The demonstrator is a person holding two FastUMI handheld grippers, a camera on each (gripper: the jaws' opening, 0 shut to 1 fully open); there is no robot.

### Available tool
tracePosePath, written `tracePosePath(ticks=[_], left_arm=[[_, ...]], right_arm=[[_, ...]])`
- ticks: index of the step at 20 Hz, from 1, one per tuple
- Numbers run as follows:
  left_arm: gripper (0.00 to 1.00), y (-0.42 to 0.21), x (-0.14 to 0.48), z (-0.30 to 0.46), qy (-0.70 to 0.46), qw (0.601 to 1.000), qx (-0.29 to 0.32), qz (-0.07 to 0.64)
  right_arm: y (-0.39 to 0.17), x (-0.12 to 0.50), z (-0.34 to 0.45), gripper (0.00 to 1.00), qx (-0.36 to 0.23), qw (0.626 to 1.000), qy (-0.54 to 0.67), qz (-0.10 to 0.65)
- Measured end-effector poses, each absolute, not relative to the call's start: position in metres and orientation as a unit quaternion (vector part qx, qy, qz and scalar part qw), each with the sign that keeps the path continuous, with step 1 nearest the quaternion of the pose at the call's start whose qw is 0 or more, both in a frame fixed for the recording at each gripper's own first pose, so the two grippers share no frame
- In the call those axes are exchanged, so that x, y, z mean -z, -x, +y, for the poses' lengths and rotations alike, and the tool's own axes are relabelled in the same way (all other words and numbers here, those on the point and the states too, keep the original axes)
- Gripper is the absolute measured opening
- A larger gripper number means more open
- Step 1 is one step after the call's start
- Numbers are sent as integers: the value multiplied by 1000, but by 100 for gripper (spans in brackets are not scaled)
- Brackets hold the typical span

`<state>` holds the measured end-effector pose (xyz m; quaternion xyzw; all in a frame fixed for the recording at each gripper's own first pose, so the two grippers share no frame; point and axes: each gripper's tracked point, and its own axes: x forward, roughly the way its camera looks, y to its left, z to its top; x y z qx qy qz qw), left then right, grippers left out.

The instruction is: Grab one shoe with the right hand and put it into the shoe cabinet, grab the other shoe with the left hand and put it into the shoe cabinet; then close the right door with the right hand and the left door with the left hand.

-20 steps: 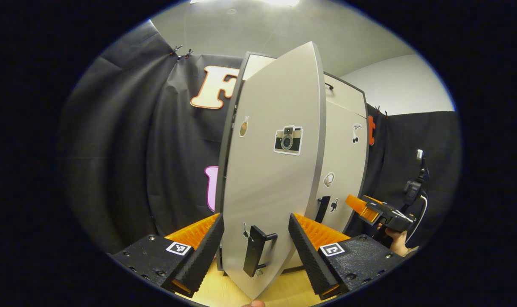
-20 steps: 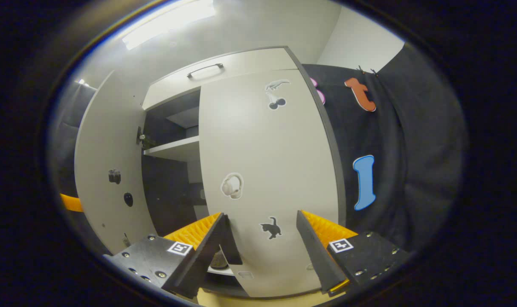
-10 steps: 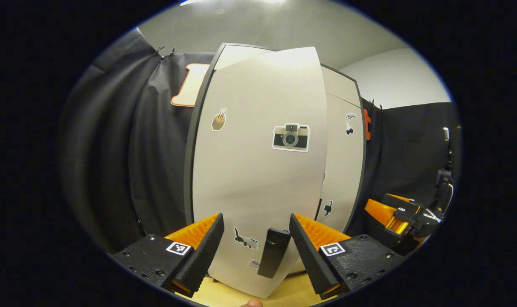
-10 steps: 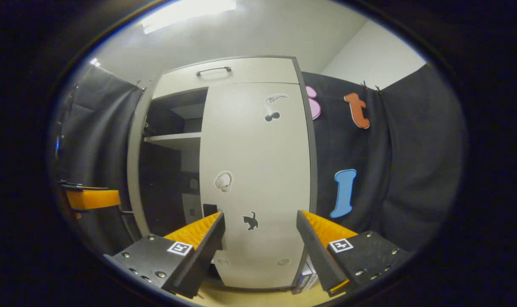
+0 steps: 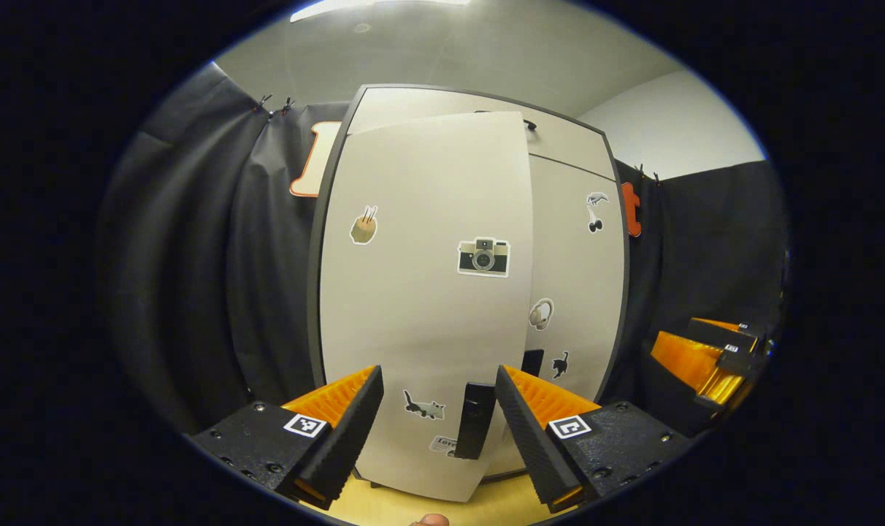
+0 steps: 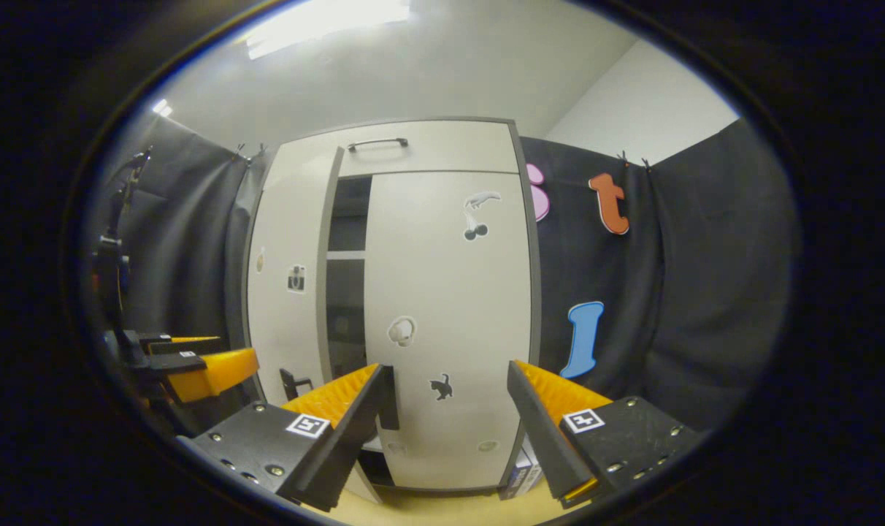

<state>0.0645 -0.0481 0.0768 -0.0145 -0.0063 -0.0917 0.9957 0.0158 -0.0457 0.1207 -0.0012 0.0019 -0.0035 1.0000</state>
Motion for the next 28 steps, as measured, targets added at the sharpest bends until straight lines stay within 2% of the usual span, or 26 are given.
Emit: tracePosePath(ticks=[2, 3, 4, 5, 6, 8, 9, 28], left_arm=[[91, -59, -77, -52, 12, 996, 91, -5], [95, -56, -76, -52, 11, 996, 85, -5], [95, -55, -75, -50, 11, 997, 75, -3], [91, -52, -76, -51, 11, 997, 70, -4], [95, -51, -76, -54, 14, 997, 70, -4], [91, -49, -73, -57, 19, 997, 71, 1], [95, -49, -72, -57, 20, 997, 69, 1], [95, -47, -70, -45, 33, 997, 70, 14]], right_arm=[[-15, -124, -47, 100, 2, 1000, -4, -1], [-14, -125, -50, 100, 3, 1000, -3, -1], [-14, -124, -53, 100, 6, 1000, -2, -2], [-13, -125, -56, 100, 11, 1000, 1, -4], [-13, -125, -58, 100, 15, 1000, 4, -4], [-12, -125, -60, 100, 17, 1000, 6, -4], [-12, -125, -59, 100, 15, 1000, 6, -4], [-5, -128, -55, 100, 17, 1000, 7, -4]])
